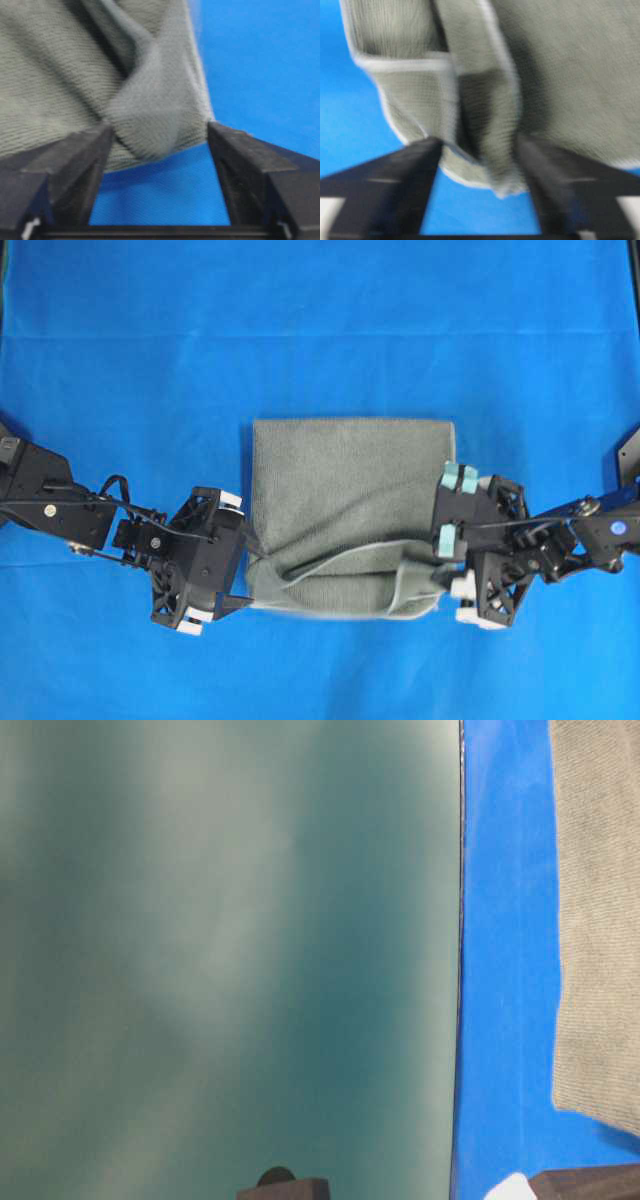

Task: Fold a large towel.

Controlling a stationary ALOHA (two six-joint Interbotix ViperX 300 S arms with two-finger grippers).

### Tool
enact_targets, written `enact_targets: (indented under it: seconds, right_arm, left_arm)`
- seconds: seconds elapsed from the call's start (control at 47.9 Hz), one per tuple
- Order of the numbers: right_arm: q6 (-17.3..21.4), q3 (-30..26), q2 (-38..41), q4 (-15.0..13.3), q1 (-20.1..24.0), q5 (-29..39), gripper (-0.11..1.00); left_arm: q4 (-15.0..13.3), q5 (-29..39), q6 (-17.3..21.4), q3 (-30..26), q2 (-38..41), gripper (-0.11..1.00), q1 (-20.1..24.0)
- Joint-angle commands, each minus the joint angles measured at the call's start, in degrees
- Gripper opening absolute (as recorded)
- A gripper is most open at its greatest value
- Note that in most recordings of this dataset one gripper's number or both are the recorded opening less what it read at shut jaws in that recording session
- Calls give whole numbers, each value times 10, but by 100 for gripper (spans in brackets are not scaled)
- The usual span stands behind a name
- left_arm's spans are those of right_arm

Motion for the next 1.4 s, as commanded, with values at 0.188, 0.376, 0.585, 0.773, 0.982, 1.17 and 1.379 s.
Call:
enact_targets:
  seconds: [0.188, 0.376, 0.585, 0.773, 0.982, 1.17, 1.379]
  right_arm:
    - [-3, -51, -37, -5, 33, 60, 64]
    - [-4, -75, -112, -45, 56, 157, 64]
    - [-2, -64, -221, -142, 59, 220, 64]
    - [2, -22, -335, -212, 59, 229, 64]
    - [4, 59, -456, -241, 60, 229, 64]
    - [41, 136, -542, -267, 58, 224, 64]
    - [153, 218, -607, -330, 54, 222, 63]
  left_arm:
    - [1, 64, 0, -6, -88, 65, 0]
    - [4, 96, 4, 4, -193, 65, 0]
    - [4, 94, 36, 35, -319, 65, 1]
    - [4, 91, 55, 91, -433, 65, 12]
    - [4, 93, 57, 169, -588, 65, 36]
    - [4, 97, 54, 240, -695, 65, 75]
    - [3, 106, 47, 311, -774, 65, 116]
